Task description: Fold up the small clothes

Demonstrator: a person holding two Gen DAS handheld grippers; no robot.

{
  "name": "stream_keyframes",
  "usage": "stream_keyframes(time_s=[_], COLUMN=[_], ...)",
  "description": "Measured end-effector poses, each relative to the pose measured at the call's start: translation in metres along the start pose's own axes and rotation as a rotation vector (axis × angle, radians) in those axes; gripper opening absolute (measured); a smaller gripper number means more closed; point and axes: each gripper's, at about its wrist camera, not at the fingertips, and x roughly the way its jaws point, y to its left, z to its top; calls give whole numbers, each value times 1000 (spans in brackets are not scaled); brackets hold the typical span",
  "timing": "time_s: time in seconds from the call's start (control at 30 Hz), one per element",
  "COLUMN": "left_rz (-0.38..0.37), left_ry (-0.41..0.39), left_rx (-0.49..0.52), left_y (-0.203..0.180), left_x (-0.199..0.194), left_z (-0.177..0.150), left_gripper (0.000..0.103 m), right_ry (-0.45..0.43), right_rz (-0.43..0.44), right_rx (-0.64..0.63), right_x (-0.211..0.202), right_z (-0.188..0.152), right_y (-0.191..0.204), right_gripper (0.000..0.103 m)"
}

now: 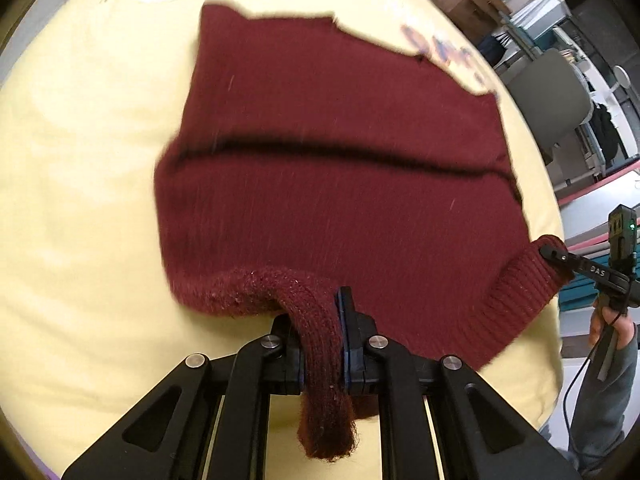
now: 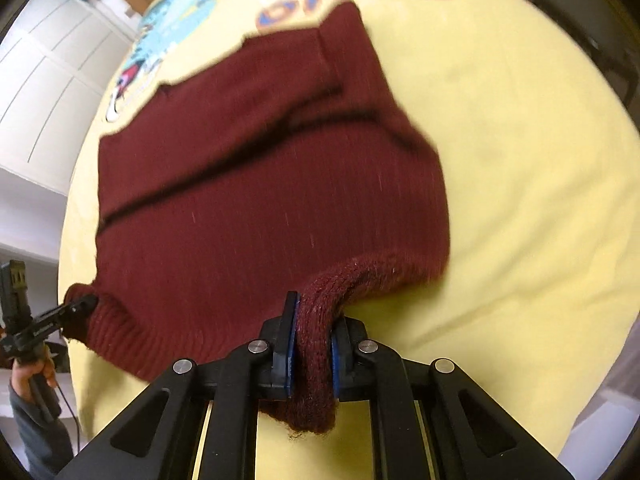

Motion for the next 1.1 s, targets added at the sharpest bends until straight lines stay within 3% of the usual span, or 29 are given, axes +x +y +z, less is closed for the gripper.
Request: stream_keyframes(time_s=[0.1,0.17,0.2,0.37,0.43,0.67,0.8,0.9,0.93,0.97,1.0,1.03,1.07,1.1], left_rz=[-20,-46,-43,18,55,145,195,203,216,229,234,236,231,211], left_ry=[-61,-106,-125,-217,-226,-153,-138,-123,-112,-113,-119,-129,-136,-146], left_rx=[16,16,19,29,17,12,9,-29,-35,-33,-28,-23,-24,-30], left_y=[1,-3,-4,-4,5,33,43,52,52,50,48,45,42,39], left_x=[-16,-27,-31,-48,-45,14,44,55,57,55,54,52,49,45], left_z=[31,57,67,129,145,177,179,181,182,182,183,184,185,186], left_gripper=[10,9,9,9,9,9,10,13,15,21,33,40,59,75], right_ry=[-59,-124,-124,-252,-260,-174,-104,-47,-32,-32,-39,-48,-54,-62], right_rz=[13,14,14,-20,-37,-77,-132,-193,-217,-222,-215,-197,-183,-173], right_rx=[-7,-20,-20,-41,-44,-25,-9,-23,-28,-28,-25,-18,-8,0], right_x=[-9,-12,-12,-23,-22,20,59,84,89,91,92,90,88,85], right_z=[43,72,72,159,176,237,250,251,250,249,249,248,248,247], right_y=[4,28,28,68,71,72,68,67,67,65,64,63,62,61], right_gripper=[12,12,12,12,12,12,14,21,29,34,37,50,67,77])
